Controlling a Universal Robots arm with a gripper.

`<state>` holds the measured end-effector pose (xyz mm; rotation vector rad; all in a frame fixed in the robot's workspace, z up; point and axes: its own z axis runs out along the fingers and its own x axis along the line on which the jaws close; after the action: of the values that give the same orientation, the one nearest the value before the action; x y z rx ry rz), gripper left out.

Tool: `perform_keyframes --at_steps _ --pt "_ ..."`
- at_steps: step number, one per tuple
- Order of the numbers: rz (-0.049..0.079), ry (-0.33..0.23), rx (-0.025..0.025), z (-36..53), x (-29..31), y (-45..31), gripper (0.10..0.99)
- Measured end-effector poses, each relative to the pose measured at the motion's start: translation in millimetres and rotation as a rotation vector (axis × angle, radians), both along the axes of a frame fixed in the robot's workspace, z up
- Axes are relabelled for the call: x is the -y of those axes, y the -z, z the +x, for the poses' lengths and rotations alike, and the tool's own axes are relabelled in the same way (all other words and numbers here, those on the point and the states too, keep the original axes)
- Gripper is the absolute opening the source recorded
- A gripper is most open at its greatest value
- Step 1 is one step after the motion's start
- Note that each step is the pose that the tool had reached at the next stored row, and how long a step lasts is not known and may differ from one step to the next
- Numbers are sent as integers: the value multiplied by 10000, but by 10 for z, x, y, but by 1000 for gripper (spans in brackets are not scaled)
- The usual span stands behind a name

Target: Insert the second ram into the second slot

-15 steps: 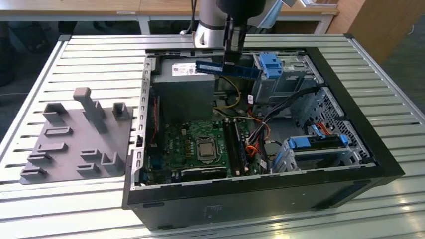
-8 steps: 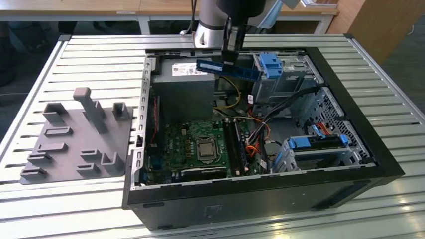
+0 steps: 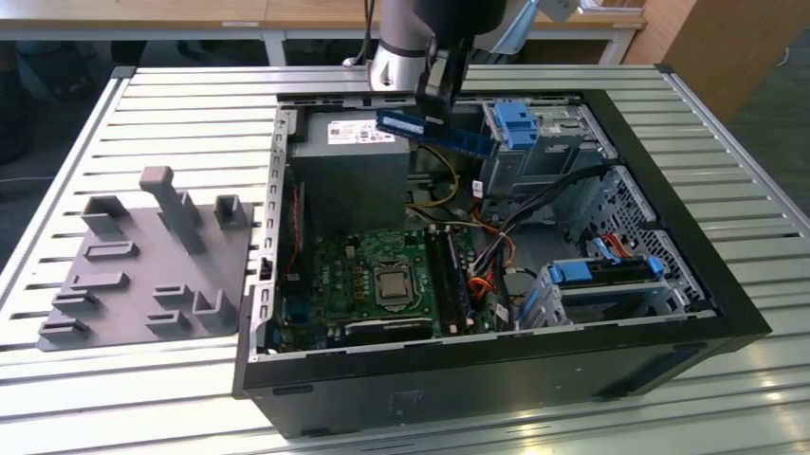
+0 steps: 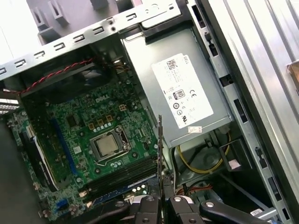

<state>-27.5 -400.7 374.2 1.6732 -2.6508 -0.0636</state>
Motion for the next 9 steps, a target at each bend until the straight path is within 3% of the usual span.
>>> perform_keyframes --at_steps 2,9 --pt "2 79 1 -1 9 1 137" --pt "1 93 0 0 162 2 137"
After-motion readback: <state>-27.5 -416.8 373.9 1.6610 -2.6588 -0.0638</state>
